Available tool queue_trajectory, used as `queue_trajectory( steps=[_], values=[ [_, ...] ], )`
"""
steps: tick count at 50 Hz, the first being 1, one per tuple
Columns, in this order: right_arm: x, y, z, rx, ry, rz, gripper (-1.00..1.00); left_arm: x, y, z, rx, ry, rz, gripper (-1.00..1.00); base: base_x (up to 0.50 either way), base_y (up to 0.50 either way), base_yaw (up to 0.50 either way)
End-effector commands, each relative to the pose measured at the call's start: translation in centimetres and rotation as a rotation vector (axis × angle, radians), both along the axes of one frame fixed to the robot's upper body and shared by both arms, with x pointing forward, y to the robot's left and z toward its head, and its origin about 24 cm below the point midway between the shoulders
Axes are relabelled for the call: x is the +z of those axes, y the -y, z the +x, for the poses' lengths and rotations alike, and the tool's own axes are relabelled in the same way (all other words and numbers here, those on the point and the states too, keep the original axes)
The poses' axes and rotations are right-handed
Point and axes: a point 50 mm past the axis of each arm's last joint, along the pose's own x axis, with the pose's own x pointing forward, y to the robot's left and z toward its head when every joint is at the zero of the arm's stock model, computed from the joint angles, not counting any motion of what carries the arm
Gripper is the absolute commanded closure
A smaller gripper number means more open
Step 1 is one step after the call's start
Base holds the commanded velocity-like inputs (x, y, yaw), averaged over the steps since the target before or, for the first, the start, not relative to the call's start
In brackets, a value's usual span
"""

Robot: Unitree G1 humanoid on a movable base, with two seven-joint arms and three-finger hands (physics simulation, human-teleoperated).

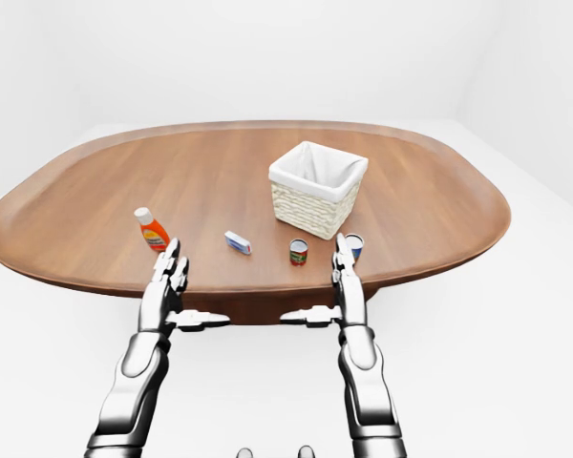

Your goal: Pick up the alphabet soup and the cream cheese box, and put them in the basket.

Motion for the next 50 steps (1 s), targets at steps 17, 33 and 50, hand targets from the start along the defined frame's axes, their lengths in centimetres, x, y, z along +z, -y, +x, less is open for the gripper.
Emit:
queue_trajectory(
  steps=[17, 33, 50],
  values=[
    [0.3, 0.1, -0.5, 0.042, 0.021, -0.012, -1.0, -0.4, -0.6, 0.1, -0.009, -0.006, 0.0, -1.0, 0.0, -0.4, 0.0],
    [-0.2, 0.3, -0.1, 0.002, 0.002, -0.052, -1.0, -0.5, -0.5, 0.0, -0.013, -0.006, 0.003, -1.0, 0.02, -0.25, 0.0],
    [-0.6, 0.4, 0.2, -0.018, -0.017, -0.068, -1.0, -0.6, -0.5, 0.1, -0.018, -0.007, 0.004, -1.0, 0.5, 0.0, 0.0]
  ],
)
